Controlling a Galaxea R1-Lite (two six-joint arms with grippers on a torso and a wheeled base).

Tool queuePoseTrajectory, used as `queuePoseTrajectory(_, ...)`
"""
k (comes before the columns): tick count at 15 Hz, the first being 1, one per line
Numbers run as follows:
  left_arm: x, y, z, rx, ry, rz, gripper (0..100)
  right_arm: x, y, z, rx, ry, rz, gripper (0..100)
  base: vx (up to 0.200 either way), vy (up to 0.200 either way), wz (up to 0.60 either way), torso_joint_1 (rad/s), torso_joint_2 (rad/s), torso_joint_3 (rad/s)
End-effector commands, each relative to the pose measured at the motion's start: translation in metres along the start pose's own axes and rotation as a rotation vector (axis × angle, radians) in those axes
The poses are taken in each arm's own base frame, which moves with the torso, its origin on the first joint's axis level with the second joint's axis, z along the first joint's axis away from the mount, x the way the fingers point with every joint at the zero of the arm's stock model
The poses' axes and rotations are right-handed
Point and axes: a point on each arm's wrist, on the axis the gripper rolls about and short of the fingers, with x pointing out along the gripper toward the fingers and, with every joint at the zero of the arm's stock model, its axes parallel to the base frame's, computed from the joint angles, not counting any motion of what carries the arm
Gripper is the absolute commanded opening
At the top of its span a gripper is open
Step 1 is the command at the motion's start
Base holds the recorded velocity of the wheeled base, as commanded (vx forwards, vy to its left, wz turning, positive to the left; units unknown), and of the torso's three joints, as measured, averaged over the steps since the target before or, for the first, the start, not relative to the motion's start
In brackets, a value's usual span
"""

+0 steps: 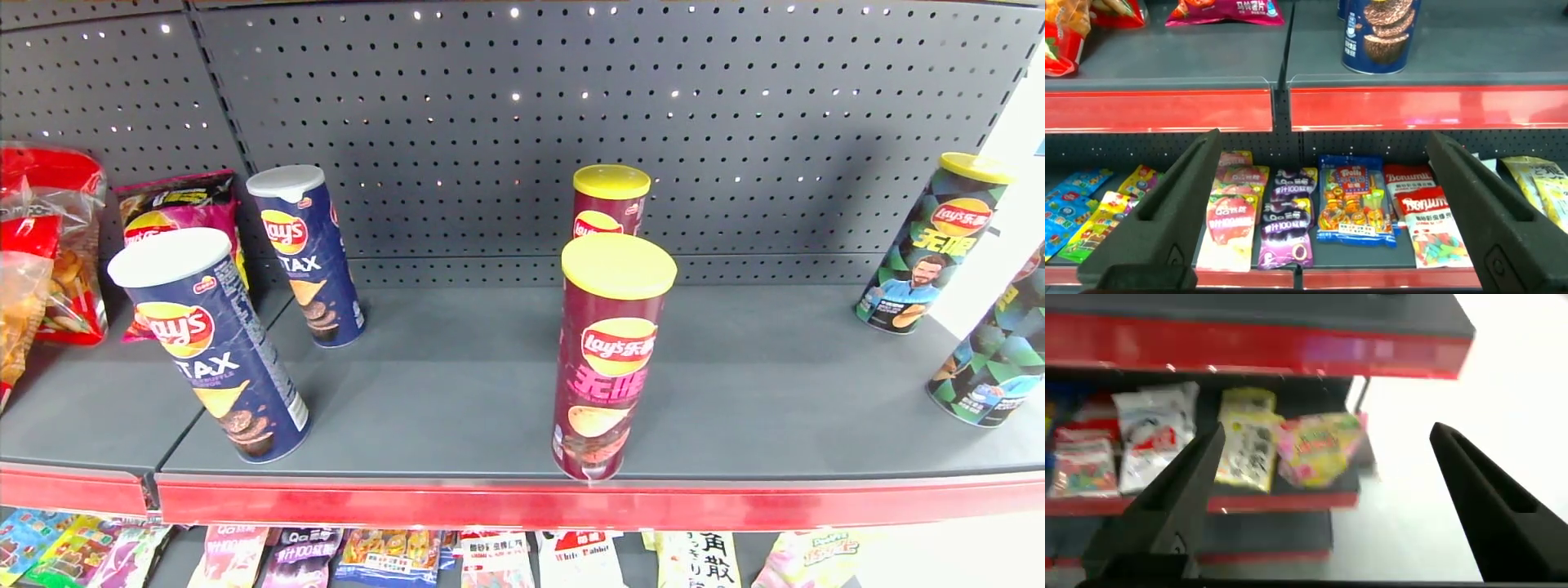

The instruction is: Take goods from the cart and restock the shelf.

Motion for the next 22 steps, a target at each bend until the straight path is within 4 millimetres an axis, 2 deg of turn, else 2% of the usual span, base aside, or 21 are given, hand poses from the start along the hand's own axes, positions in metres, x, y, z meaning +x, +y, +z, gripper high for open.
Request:
queuePoseTrajectory(1, 0.000, 0.000, 0.000, 0.000, 0.001, 0.002, 100, 0.006, 0.003, -0.022, 0.015, -0.068, 0.079, 100, 0.000, 0.000, 0.00, 0.000, 0.00, 0.000)
queuePoseTrajectory(4, 0.000, 0.000, 0.000, 0.000, -0.005, 0.002, 100, 0.014, 0.005, -0.025, 0.034, -0.149, 0.089, 100, 0.000, 0.000, 0.00, 0.000, 0.00, 0.000)
queuePoseTrajectory(5, 0.000, 0.000, 0.000, 0.000, -0.007, 0.000, 100, 0.016, 0.005, -0.025, 0.098, -0.176, 0.119, 100, 0.000, 0.000, 0.00, 0.000, 0.00, 0.000)
queuePoseTrajectory(7, 0.000, 0.000, 0.000, -0.005, -0.007, 0.000, 100, 0.017, 0.002, -0.026, 0.122, -0.174, -0.013, 100, 0.000, 0.000, 0.00, 0.000, 0.00, 0.000)
queuePoseTrajectory(8, 0.000, 0.000, 0.000, -0.007, -0.007, 0.002, 100, 0.018, 0.000, -0.026, 0.150, -0.184, -0.133, 100, 0.000, 0.000, 0.00, 0.000, 0.00, 0.000)
queuePoseTrajectory(10, 0.000, 0.000, 0.000, -0.007, -0.007, 0.002, 100, 0.019, 0.000, -0.026, 0.159, -0.205, -0.150, 100, 0.000, 0.000, 0.00, 0.000, 0.00, 0.000)
queuePoseTrajectory(13, 0.000, 0.000, 0.000, -0.005, -0.007, 0.003, 100, 0.020, 0.006, -0.028, 0.035, -0.213, 0.107, 100, 0.000, 0.000, 0.00, 0.000, 0.00, 0.000)
queuePoseTrajectory(22, 0.000, 0.000, 0.000, -0.005, -0.008, 0.008, 100, 0.022, 0.006, -0.032, 0.088, -0.189, 0.082, 100, 0.000, 0.000, 0.00, 0.000, 0.00, 0.000)
